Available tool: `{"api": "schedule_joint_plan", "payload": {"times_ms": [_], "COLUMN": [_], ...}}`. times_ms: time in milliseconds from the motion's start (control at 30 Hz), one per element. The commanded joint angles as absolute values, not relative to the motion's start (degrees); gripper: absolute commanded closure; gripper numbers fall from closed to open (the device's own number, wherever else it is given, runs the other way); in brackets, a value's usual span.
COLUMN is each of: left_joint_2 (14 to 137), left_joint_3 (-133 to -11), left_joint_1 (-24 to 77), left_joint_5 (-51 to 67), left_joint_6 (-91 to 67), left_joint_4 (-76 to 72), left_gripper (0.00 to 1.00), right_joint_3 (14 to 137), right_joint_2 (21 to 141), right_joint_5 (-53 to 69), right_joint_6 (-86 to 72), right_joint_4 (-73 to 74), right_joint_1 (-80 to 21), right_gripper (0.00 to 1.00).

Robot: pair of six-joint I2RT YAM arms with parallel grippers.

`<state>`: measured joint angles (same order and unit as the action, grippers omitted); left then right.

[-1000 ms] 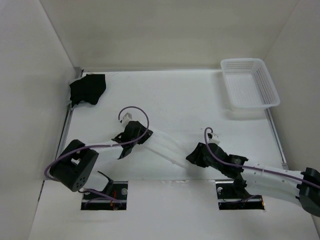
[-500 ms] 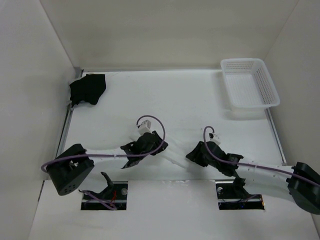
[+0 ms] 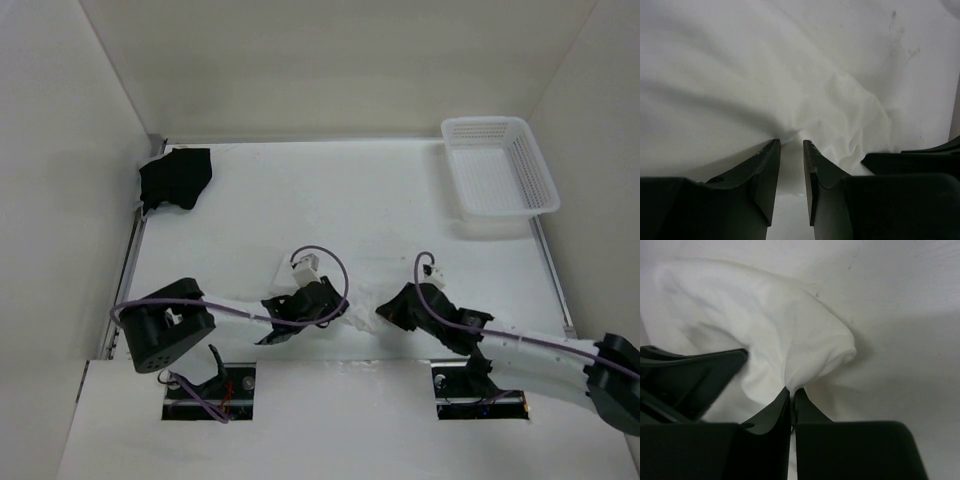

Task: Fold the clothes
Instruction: Fold the tank top

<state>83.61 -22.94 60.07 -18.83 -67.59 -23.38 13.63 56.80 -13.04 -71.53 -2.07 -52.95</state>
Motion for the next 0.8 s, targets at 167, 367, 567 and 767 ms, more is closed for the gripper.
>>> {"api": "schedule_joint_plan", "payload": {"times_ms": [167, 367, 567, 767], "left_joint_2": [83.3, 60.3, 40.5, 31.6], "left_joint_3": [-25.4, -20.2, -18.8, -17.5], "left_joint_1": [66.9, 58.3, 46.8, 35.5], "left_joint_5": [-13.4, -17.7, -18.0, -10.4], "left_joint_6": [-72.4, -68.6, -62.7, -59.7], "left_joint_4": [-21.0, -8.0, 7.3, 11.9], "left_gripper": [0.77, 0.74, 0.72, 0.72], "right_joint_3": [21.4, 33.8, 47.0, 58.6], "right_joint_2": [38.4, 46.3, 62.1, 76.8], "right_joint_5": [-15.4, -16.8, -16.4, -14.7], "right_joint_6": [-68.7, -64.3, -59.6, -57.0], "right_joint_4": [23.8, 28.5, 27.6, 26.9], "right_joint_1": [-53.7, -58.8, -60.9, -61.0], "right_gripper": [0.95, 0.93, 0.91, 0.9]}}
